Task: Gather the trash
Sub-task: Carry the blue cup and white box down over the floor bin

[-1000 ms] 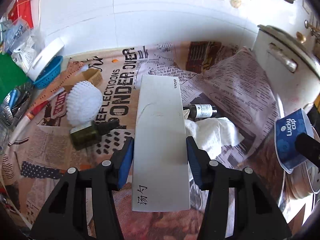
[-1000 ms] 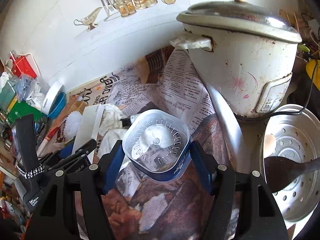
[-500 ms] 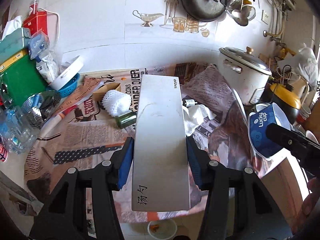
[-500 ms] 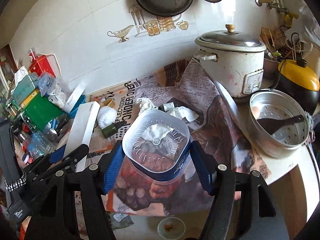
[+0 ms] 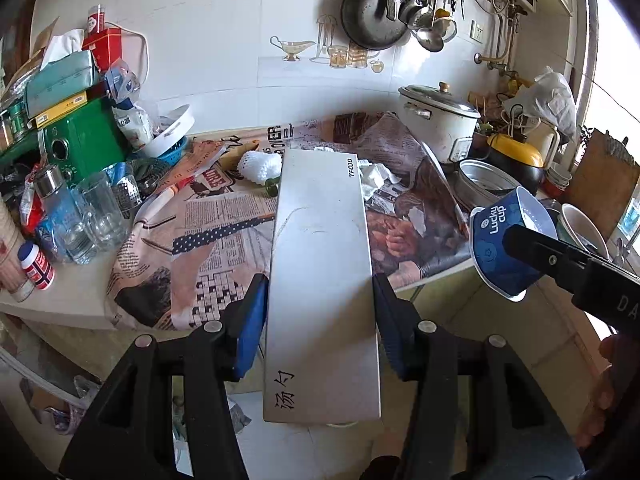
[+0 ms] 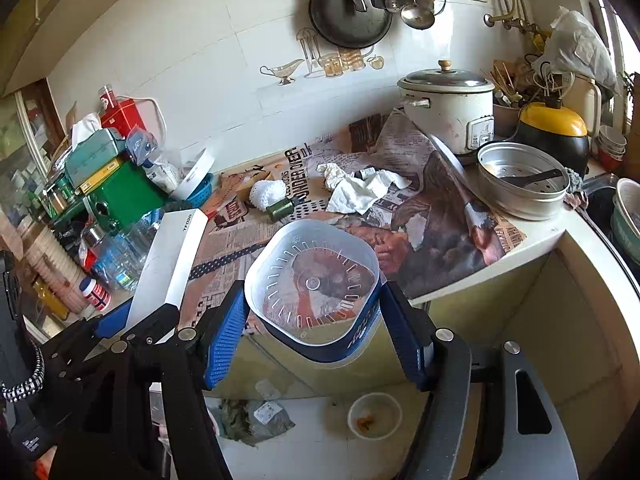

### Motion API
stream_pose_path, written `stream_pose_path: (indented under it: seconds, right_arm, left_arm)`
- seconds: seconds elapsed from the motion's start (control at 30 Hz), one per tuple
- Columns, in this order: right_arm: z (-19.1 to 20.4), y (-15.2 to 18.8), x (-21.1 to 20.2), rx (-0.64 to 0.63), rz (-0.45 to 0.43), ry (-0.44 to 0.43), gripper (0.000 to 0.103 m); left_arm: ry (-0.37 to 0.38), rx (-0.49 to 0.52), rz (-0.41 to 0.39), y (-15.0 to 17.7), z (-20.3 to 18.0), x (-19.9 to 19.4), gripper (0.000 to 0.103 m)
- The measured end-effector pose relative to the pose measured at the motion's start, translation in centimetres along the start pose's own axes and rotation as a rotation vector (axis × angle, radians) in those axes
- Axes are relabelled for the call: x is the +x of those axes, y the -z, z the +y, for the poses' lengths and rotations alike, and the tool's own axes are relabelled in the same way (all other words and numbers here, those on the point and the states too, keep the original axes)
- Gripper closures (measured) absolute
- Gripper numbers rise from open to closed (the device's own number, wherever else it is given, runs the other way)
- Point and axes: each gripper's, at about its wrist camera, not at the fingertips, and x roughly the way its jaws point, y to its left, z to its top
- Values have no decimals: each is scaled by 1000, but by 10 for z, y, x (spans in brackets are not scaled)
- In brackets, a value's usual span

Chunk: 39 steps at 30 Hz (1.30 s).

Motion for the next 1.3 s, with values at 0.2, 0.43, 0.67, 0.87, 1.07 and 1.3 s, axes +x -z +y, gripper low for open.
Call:
stream_pose_path:
  seconds: [0.2, 0.43, 0.67, 0.87, 1.07, 1.3]
  right_arm:
    - [-11, 25, -7, -5, 51, 18, 39]
    - [-53, 66, 23, -18, 161, 18, 39]
    - [-97, 117, 81, -66, 286, -14, 39]
    - [-130, 173, 145, -84, 371, -27, 39]
    - [-154, 231, 219, -66, 459, -21, 39]
    - [-157, 267, 285, -46, 511, -42, 39]
  left_arm:
    - [12, -31, 77, 40, -6, 2, 52]
    - [-9, -95, 217, 108, -32, 57, 52]
    - [-31, -169, 341, 182, -59, 130, 52]
    - [-32, -230, 442, 259, -64, 216, 52]
    - [-6, -265, 568, 330, -52, 306, 52]
    - [31, -290, 633, 375, -33, 375, 52]
